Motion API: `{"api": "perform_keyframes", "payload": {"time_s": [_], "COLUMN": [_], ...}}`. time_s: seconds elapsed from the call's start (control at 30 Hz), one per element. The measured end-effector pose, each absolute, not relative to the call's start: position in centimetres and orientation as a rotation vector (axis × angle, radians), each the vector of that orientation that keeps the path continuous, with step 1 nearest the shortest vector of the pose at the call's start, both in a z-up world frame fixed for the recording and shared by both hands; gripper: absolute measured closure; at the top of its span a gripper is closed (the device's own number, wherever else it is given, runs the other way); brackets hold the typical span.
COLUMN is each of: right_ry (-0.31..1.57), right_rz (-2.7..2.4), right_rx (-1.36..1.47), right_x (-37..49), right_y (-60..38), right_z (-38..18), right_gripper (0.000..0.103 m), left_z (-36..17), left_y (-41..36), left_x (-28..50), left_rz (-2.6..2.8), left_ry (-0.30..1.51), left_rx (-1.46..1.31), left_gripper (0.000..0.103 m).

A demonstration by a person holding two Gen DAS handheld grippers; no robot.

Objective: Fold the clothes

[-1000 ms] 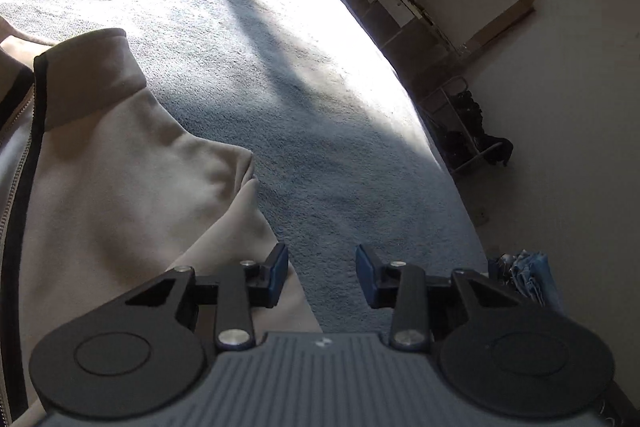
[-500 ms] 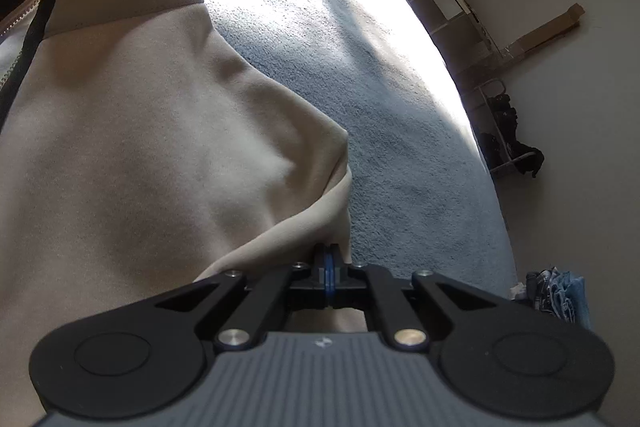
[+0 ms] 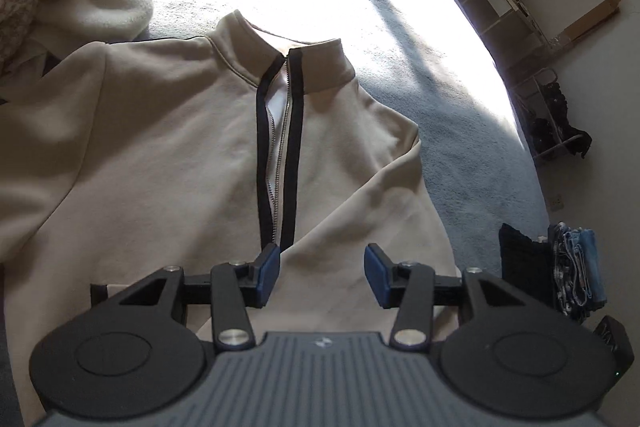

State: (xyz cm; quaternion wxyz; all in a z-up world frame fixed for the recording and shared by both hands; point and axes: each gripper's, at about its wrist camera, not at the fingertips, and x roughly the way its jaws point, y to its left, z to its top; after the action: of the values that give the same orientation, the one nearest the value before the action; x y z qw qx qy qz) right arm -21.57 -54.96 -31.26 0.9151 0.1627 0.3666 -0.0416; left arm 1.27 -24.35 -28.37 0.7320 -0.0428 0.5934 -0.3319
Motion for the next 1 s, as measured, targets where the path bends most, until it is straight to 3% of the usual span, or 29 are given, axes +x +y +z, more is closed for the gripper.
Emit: {"api": "perform_keyframes", "payload": {"time_s": [0.3,0.57,0.83,1.0], "right_ry": [0.885,0.872,0.841,0.853], "right_rz": [0.035,0.268,0.142,-0.115], "right_rx": [0.125,-0.128,0.039,0.196], "right_x": [-17.7,-20.3,-19.3,-18.3], "right_y": [-42.6,-27.6,-35.3,-45.7], "right_z": [-34.5,-34.5,-31.2,-34.1], "right_gripper": [0.094,0.098,0.098,0.098], "left_z": [-35.6,-33.9,-32.3,-35.7], "left_y": [-15.2,-11.7,-15.2,-17.0], "left_x": [-6.7,-7.1,-6.8,-7.2], "left_rz": [-0.613,-0.633,-0.678,-0.603], "left_ry": [1.393,1.296,1.219,1.282], "left_rx": [0.083,0.075,0.055,0.064], "left_gripper": [0.064,0.063,0.059,0.060]}}
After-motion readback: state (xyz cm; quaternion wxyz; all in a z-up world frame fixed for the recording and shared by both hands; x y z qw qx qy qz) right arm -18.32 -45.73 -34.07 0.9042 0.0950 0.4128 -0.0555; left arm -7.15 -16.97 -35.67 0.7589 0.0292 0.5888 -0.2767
